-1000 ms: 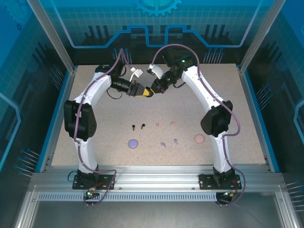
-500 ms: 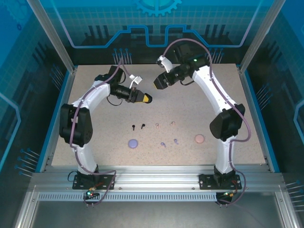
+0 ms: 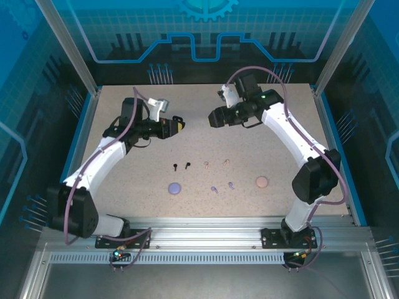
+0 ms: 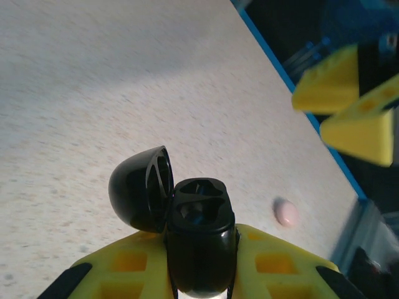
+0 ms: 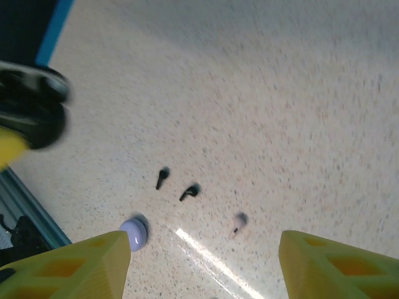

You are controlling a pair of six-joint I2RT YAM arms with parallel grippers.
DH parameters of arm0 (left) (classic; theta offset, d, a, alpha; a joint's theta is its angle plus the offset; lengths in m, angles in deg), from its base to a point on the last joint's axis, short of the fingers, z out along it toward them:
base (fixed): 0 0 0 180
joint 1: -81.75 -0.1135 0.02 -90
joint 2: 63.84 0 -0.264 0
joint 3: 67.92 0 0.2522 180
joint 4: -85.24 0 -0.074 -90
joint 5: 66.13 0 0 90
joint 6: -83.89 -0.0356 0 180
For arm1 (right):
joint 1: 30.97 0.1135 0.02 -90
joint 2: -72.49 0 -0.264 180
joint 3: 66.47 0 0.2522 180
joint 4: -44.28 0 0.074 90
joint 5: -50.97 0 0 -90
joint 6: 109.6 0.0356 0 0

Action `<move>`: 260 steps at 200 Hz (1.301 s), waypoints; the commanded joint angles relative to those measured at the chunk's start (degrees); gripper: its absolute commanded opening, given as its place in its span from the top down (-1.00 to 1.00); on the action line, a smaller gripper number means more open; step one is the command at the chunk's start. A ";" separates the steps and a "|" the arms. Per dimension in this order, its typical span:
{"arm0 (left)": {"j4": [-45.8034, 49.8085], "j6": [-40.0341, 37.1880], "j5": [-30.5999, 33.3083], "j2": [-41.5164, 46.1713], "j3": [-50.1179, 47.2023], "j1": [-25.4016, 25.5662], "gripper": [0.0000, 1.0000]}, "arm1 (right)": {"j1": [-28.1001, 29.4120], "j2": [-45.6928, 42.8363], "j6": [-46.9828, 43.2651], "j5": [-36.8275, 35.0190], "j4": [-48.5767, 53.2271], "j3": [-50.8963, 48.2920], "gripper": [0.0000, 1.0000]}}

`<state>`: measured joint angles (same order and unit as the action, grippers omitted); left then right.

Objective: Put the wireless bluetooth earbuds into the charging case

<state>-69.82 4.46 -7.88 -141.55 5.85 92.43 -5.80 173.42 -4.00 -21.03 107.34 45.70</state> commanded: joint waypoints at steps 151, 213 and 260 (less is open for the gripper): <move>-32.29 9.66 34.63 9.75 -17.52 0.13 1.00 | 22.44 16.70 44.14 -24.22 -0.04 3.25 -0.29; -31.18 7.63 35.15 8.36 -16.20 0.13 1.00 | 24.58 24.19 53.76 -27.58 7.54 11.46 -0.29; -31.56 6.13 35.48 8.64 -16.71 0.13 1.00 | 25.96 29.06 57.12 -27.98 10.86 15.15 -0.26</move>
<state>-99.37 12.88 26.65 -133.22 -11.57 92.43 18.68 199.69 49.42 -47.63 113.33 57.94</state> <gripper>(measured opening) 0.221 0.637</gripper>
